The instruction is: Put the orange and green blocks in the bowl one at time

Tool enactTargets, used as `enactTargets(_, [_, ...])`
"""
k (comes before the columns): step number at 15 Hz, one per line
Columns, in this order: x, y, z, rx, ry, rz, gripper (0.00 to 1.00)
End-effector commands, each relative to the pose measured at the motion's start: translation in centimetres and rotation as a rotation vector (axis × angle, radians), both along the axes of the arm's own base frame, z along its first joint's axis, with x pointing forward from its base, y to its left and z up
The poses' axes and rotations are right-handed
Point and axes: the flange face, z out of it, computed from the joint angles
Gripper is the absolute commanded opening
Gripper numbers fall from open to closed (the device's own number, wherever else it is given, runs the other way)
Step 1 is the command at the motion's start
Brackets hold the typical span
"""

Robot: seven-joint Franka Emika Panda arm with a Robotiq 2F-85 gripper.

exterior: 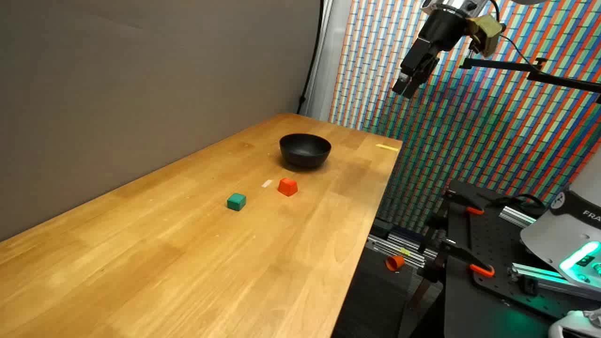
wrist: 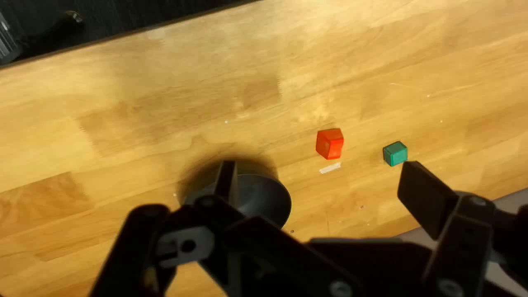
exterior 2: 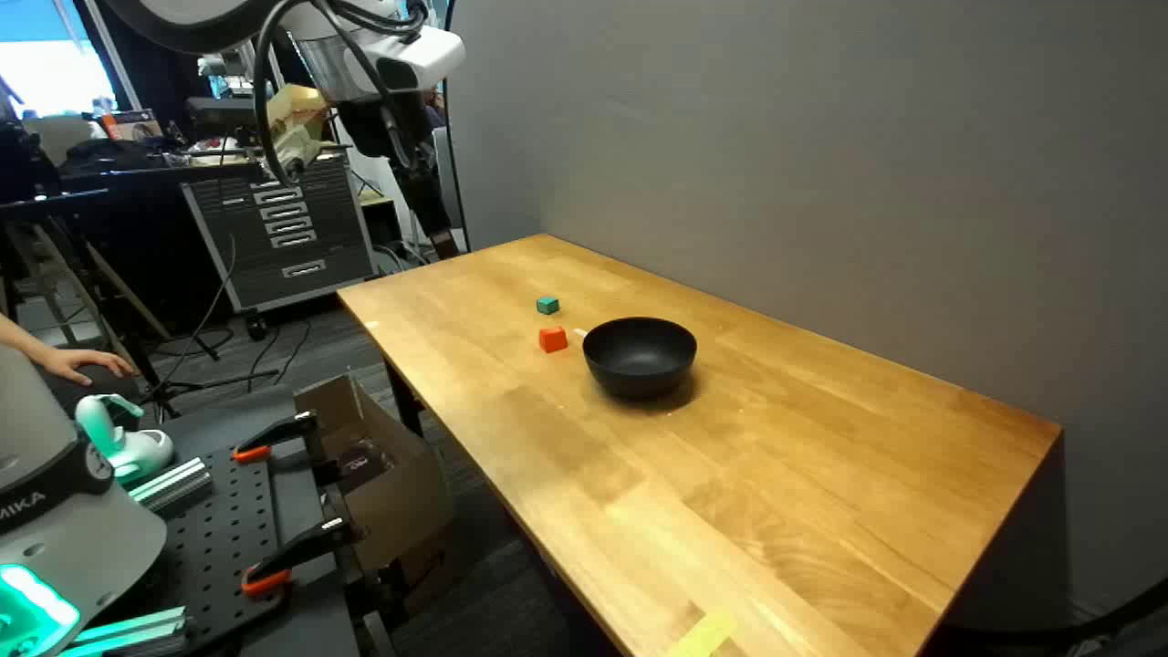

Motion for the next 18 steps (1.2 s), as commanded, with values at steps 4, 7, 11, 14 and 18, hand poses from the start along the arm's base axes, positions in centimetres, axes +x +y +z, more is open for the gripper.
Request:
enactTargets(4, [0.1,0.0,0.3,0.000,-0.005,0.000,1.00])
enactTargets(7, [1.9,0.6,-1.0,-0.019,0.022,0.007,1.00])
enactTargets(11, [6.3,4.5,-5.1,-0.045,0.105,0.105,1.00])
enactTargets(14, [9.9,7.2,-8.1,-0.049,0.174,0.185,1.00])
enactTargets(18, [15.3,9.9,-12.9,-0.082,0.246,0.224,1.00])
